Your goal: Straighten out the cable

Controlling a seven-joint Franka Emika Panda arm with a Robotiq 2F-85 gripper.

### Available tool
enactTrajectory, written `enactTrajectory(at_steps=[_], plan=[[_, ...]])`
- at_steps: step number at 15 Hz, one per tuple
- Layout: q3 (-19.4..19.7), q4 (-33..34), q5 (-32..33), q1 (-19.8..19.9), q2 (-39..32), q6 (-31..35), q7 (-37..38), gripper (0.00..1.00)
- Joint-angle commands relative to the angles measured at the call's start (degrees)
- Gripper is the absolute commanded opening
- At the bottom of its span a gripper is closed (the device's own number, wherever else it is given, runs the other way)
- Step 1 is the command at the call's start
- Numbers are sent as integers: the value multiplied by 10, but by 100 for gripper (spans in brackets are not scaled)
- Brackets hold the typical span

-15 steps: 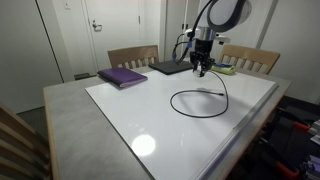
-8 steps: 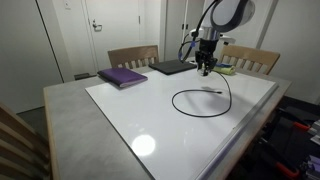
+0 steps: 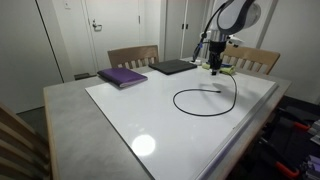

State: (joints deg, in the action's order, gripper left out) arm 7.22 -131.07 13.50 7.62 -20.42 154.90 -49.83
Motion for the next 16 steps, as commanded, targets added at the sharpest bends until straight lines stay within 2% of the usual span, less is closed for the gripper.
enactTrajectory(at_steps=[1,8,13,16], plan=[[5,20,-22,36,-25,-6,59,26],[24,15,-44,71,-41,1,229,26],[42,4,-81,102,-35,5,321,26],[60,4,-103,105,-42,7,388,26]])
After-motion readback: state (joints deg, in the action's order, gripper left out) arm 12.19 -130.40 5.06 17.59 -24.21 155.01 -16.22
